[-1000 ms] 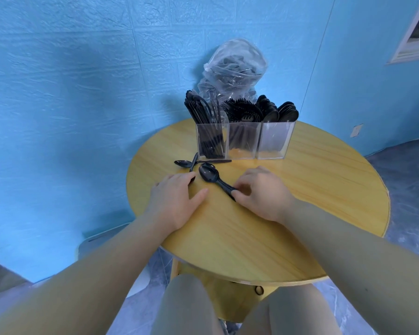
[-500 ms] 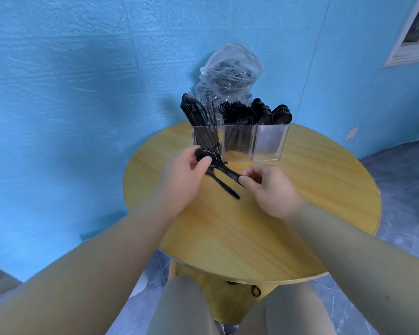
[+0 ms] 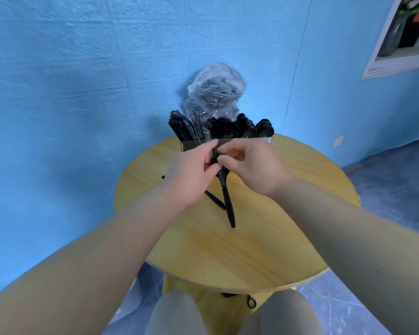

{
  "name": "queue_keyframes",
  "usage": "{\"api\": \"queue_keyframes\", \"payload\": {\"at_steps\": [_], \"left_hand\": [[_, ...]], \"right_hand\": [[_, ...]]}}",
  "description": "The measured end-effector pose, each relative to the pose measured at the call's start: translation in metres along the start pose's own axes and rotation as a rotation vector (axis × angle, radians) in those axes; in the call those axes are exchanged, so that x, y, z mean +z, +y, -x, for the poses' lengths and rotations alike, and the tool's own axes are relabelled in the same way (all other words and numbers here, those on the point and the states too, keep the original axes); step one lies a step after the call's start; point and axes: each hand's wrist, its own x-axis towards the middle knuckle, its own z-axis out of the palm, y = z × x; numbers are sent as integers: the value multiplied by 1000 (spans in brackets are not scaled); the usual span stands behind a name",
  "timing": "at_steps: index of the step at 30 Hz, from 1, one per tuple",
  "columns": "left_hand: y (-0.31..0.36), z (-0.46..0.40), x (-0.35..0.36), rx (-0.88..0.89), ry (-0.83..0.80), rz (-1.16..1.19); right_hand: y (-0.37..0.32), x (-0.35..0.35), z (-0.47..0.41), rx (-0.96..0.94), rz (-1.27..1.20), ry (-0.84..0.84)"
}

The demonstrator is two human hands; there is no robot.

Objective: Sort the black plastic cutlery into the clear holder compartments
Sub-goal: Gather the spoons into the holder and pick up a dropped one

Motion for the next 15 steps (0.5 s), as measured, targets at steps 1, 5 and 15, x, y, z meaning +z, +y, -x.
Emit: {"api": "queue_keyframes", "payload": {"at_steps": [1, 5, 15], "left_hand": [[3, 0, -1, 3, 18, 0], [7, -2, 0, -41, 73, 82], [10, -2, 7, -45, -199, -107]], "right_hand": [[0, 0, -1, -4, 4, -6], [1, -1, -3, 43, -62, 79], [-2, -12, -2, 274, -353, 301]]}}
